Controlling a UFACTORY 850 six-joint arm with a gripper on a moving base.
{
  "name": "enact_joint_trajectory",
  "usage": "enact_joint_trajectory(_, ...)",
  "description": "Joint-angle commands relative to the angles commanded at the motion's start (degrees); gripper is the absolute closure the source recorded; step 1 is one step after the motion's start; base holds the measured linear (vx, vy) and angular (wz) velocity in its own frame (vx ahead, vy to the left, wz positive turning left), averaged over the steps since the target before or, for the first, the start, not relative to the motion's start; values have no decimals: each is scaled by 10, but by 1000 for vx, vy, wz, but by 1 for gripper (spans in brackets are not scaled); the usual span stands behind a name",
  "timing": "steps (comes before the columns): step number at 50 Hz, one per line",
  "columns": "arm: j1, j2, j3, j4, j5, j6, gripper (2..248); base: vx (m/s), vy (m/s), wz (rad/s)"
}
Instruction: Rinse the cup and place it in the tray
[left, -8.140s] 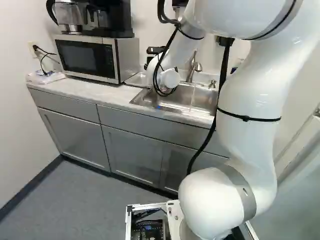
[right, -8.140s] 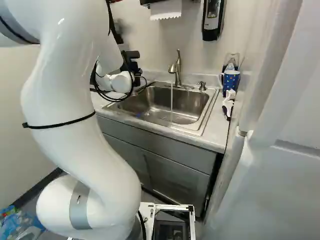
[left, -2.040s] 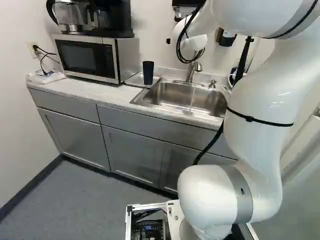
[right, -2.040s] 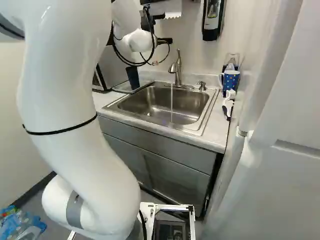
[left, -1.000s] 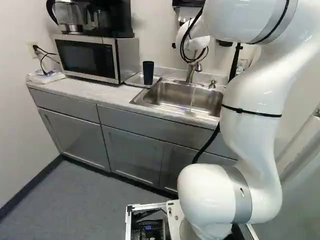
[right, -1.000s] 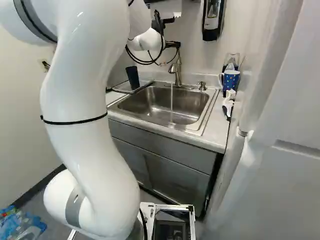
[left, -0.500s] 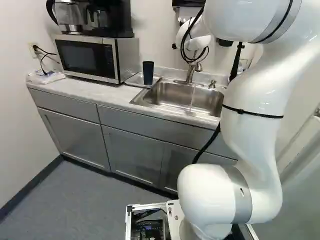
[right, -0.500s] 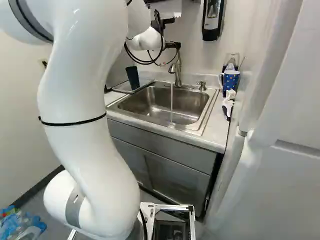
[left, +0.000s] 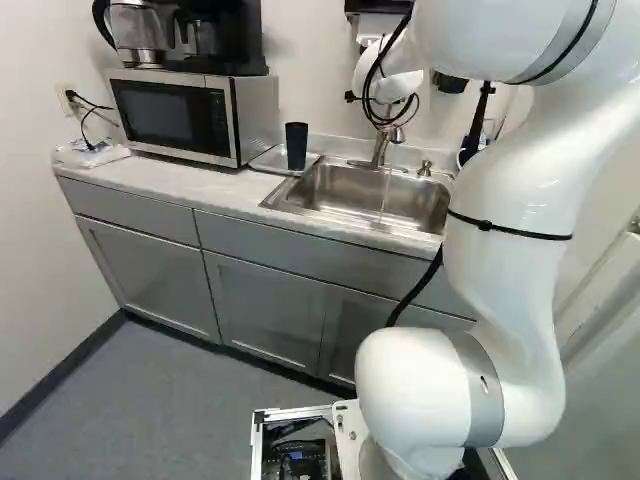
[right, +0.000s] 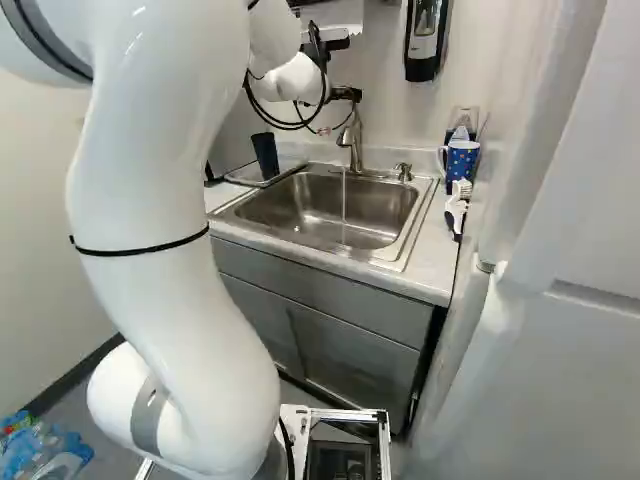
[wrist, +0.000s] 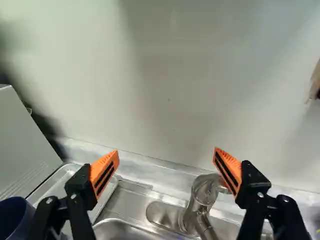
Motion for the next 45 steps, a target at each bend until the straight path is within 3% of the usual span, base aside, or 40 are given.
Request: enact_joint_trajectory(45,1,43,48,0,0,0,3,0,0,0)
